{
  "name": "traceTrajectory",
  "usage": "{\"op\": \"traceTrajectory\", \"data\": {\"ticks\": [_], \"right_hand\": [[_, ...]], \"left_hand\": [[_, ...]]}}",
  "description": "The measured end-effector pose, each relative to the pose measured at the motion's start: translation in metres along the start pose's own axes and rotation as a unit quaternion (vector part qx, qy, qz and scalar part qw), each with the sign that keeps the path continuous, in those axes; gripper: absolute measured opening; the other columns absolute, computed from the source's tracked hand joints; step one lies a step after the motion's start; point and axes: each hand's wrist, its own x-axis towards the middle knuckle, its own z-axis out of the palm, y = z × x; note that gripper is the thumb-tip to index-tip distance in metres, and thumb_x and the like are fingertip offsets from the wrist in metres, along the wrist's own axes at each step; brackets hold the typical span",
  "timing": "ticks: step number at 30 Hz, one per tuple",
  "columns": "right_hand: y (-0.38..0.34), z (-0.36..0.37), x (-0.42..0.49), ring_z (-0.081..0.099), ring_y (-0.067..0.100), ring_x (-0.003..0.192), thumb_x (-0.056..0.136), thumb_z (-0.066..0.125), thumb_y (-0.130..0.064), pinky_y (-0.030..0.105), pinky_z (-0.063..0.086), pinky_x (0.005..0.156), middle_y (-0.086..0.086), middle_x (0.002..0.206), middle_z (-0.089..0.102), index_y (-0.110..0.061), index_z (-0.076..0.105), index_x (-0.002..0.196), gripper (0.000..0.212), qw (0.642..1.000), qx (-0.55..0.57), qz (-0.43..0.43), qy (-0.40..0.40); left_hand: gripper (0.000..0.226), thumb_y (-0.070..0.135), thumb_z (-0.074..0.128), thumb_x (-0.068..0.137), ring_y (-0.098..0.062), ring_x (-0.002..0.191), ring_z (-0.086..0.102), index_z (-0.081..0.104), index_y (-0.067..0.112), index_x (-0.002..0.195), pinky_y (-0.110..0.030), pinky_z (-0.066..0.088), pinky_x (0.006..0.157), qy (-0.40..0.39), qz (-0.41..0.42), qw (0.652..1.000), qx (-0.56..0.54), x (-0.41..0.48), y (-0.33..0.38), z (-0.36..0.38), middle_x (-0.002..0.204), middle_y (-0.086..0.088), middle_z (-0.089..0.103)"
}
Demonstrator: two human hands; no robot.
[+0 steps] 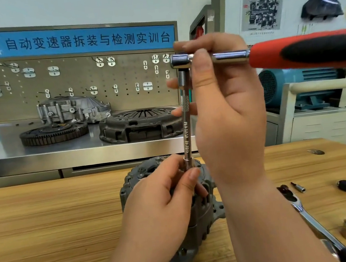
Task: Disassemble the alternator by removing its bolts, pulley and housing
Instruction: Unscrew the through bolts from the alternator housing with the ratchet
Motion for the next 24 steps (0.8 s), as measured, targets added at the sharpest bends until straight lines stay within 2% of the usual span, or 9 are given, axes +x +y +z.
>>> {"op": "traceTrajectory", "data": {"ticks": [3,7,9,12,14,16,17,21,24], "right_hand": [[-0.003,0.001,0.001,0.065,0.020,0.065,0.101,0.038,-0.019,0.028,0.052,0.052,0.002,0.108,0.063,-0.020,0.052,0.096,0.014,0.981,0.152,0.120,-0.012],[-0.001,-0.003,0.004,0.062,0.016,0.058,0.101,0.033,-0.030,0.026,0.051,0.052,-0.002,0.106,0.067,-0.022,0.053,0.097,0.022,0.901,0.355,0.248,-0.021],[0.000,-0.006,0.004,0.062,0.016,0.057,0.101,0.033,-0.031,0.025,0.050,0.053,-0.003,0.104,0.068,-0.023,0.054,0.095,0.023,0.883,0.385,0.267,-0.026],[0.001,-0.005,0.004,0.061,0.016,0.058,0.103,0.036,-0.024,0.028,0.051,0.051,0.000,0.106,0.065,-0.020,0.053,0.098,0.018,0.940,0.269,0.209,-0.005],[0.001,-0.003,0.003,0.057,0.016,0.058,0.101,0.041,-0.015,0.032,0.052,0.052,-0.003,0.094,0.061,-0.016,0.052,0.099,0.012,0.995,0.068,0.071,0.007],[0.004,0.001,0.000,0.051,0.017,0.061,0.099,0.044,-0.006,0.038,0.049,0.056,-0.007,0.086,0.053,-0.007,0.053,0.101,0.009,0.995,-0.081,-0.064,-0.006],[0.005,0.003,-0.003,0.051,0.019,0.062,0.098,0.045,-0.005,0.038,0.048,0.058,-0.005,0.086,0.051,-0.007,0.053,0.101,0.009,0.992,-0.099,-0.083,-0.007],[-0.002,0.006,-0.003,0.062,0.021,0.067,0.101,0.040,-0.016,0.029,0.052,0.058,0.002,0.105,0.060,-0.021,0.052,0.098,0.013,0.993,0.071,0.089,0.010],[-0.003,0.003,0.002,0.062,0.018,0.066,0.102,0.036,-0.024,0.028,0.052,0.057,0.002,0.111,0.063,-0.023,0.054,0.097,0.019,0.939,0.267,0.215,0.001]], "left_hand": [[0.021,0.049,0.039,0.091,-0.010,0.074,0.065,0.058,0.040,0.093,-0.050,0.053,0.071,-0.003,0.018,1.000,-0.004,-0.002,0.001,-0.001,0.083,0.021,0.069],[0.024,0.045,0.036,0.091,-0.011,0.078,0.064,0.058,0.037,0.091,-0.049,0.051,0.075,-0.019,0.032,0.999,0.003,-0.002,0.001,-0.003,0.083,0.017,0.069],[0.028,0.046,0.033,0.093,-0.014,0.073,0.064,0.057,0.034,0.085,-0.049,0.051,0.073,-0.025,0.021,0.999,0.009,-0.001,0.001,-0.003,0.076,0.011,0.069],[0.027,0.051,0.034,0.089,-0.009,0.070,0.063,0.054,0.035,0.083,-0.043,0.052,0.066,-0.019,0.004,1.000,0.022,-0.001,0.002,-0.003,0.073,0.017,0.069],[0.021,0.049,0.037,0.083,-0.004,0.071,0.062,0.055,0.037,0.086,-0.038,0.050,0.060,-0.011,-0.003,1.000,0.019,-0.001,0.004,-0.002,0.077,0.028,0.067],[0.025,0.049,0.038,0.081,-0.005,0.075,0.063,0.057,0.038,0.092,-0.043,0.055,0.067,-0.006,-0.011,1.000,0.008,-0.001,0.005,-0.002,0.083,0.031,0.067],[0.027,0.049,0.038,0.081,-0.005,0.076,0.063,0.058,0.037,0.093,-0.046,0.055,0.071,-0.002,-0.014,1.000,0.004,-0.002,0.005,-0.001,0.084,0.031,0.067],[0.034,0.052,0.033,0.094,-0.009,0.074,0.064,0.060,0.033,0.093,-0.051,0.053,0.072,0.001,-0.004,1.000,-0.014,-0.003,0.003,0.000,0.081,0.019,0.070],[0.025,0.049,0.036,0.089,-0.010,0.068,0.059,0.058,0.036,0.089,-0.046,0.051,0.064,0.000,0.023,1.000,0.006,-0.003,0.001,-0.002,0.072,0.011,0.065]]}}
